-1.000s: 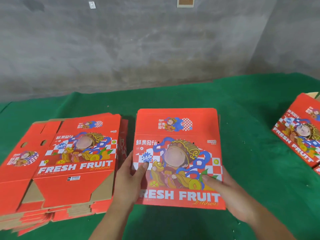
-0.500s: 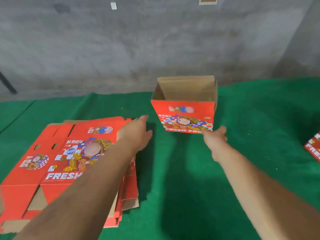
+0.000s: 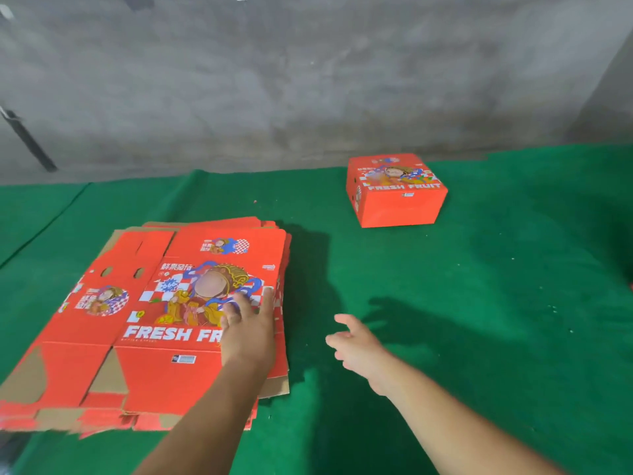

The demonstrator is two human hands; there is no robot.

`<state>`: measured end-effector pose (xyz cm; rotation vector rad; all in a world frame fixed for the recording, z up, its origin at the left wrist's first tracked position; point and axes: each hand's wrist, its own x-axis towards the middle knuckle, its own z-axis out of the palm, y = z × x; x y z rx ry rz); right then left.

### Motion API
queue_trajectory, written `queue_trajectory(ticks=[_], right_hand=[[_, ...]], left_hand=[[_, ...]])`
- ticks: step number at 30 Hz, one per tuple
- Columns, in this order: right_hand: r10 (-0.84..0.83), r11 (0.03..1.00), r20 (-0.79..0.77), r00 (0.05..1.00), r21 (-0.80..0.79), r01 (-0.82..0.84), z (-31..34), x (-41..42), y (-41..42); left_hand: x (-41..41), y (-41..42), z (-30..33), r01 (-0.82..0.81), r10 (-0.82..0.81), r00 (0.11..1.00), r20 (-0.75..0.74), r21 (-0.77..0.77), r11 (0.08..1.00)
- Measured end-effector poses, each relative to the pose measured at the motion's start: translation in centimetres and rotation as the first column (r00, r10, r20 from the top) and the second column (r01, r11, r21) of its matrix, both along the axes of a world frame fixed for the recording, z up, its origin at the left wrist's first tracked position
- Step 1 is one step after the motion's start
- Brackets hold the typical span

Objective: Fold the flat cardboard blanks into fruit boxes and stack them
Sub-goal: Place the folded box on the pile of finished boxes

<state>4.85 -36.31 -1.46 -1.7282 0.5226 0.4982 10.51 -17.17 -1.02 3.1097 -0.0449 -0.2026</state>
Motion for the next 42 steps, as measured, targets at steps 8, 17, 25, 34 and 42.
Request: queue_trajectory(ticks=[8, 17, 25, 34, 42], right_hand=[[-0.209, 0.909, 0.085, 0.974, 0.385, 0.161, 2.8, -0.9, 1.3], [-0.645, 0.672, 0.067, 0.761, 0.524, 0.523, 4.5, -5.1, -4.6], [-0.779, 0.586, 0.004, 0.627, 0.361, 0.725, 3.0, -12.7, -12.7], [-0.688, 0.714, 0.025, 0.726, 0.202, 0.67, 4.6, -15.7, -20.7], [-0.659, 0.752, 0.042, 0.751, 0.044, 0.658, 2.7, -14.6, -22.4]], left_hand=[[-6.0, -5.9, 2.7, 0.24, -0.221, 0.968, 0.114, -0.185, 0.953], [-9.2, -6.1, 2.2, 0.482, -0.413, 0.875, 0.254, -0.538, 0.691], [-7.7, 0.0, 1.8, -0.055, 0.101, 0.992, 0.076, -0.461, 0.886], [-7.8, -3.2, 4.9, -0.131, 0.028, 0.989, -0.148, -0.761, 0.636], [-9.0, -3.3, 2.4, -0.345, 0.109, 0.933, -0.341, -0.772, 0.533]])
